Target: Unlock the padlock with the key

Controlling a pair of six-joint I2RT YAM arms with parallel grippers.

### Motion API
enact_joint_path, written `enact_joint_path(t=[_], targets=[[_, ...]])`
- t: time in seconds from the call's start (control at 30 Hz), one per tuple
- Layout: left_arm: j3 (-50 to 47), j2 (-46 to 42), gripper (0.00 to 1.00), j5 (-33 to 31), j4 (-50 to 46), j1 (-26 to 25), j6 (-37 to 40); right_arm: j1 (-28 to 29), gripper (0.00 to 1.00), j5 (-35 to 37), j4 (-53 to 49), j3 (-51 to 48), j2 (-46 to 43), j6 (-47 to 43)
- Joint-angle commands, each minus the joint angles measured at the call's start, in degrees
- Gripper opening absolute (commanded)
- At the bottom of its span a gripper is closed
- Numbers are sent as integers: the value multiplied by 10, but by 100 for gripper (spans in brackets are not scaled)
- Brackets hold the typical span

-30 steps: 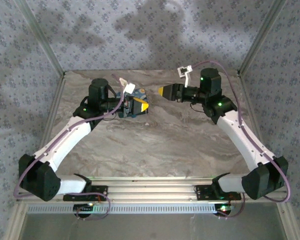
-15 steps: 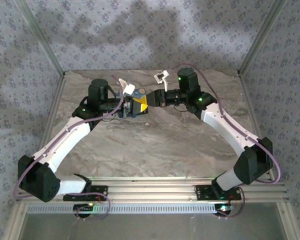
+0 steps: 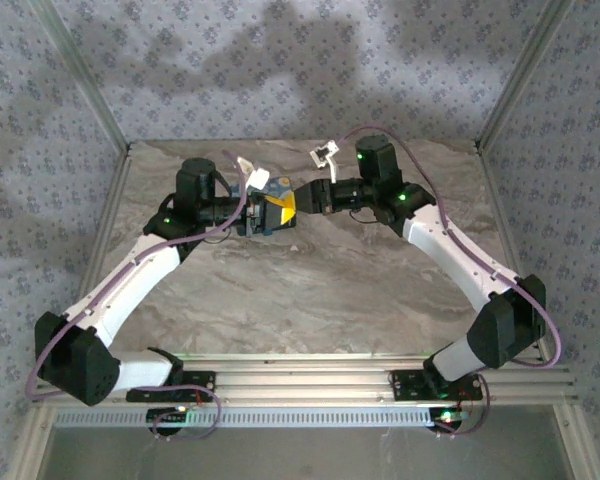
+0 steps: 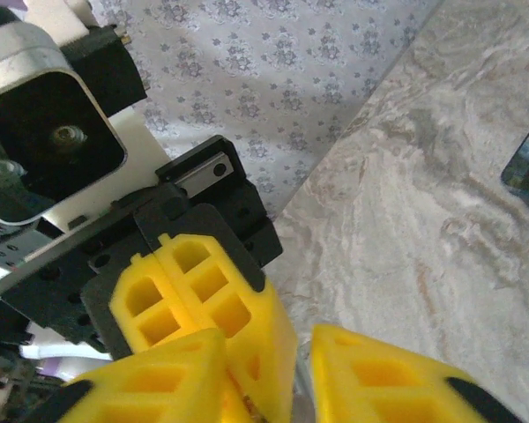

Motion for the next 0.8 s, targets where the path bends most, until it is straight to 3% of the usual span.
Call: enact_joint_path(t=[0.0, 0.1, 0.33, 0.43, 0.53, 0.7, 0.77], targets=[[16, -9, 0, 5, 4, 1, 2, 0, 14, -1, -18, 5, -14, -14], [13, -7, 0, 2, 4, 3, 0, 0, 0, 7, -27, 5, -13, -19], [9, -7, 0, -25, 3, 7, -3, 4, 0, 63, -75, 22, -13, -18], [12, -8, 33, -53, -8, 7, 10, 5, 0, 104, -110, 32, -13, -14], [6, -23, 49, -116, -26, 7, 31, 6, 0, 156, -141, 45, -14, 8], [-14, -48, 52, -218, -35, 3, 74, 5, 0, 263, -198, 57, -20, 126], [-13, -48, 52, -261, -45, -29, 123, 5, 0, 290, -207, 56, -23, 162]])
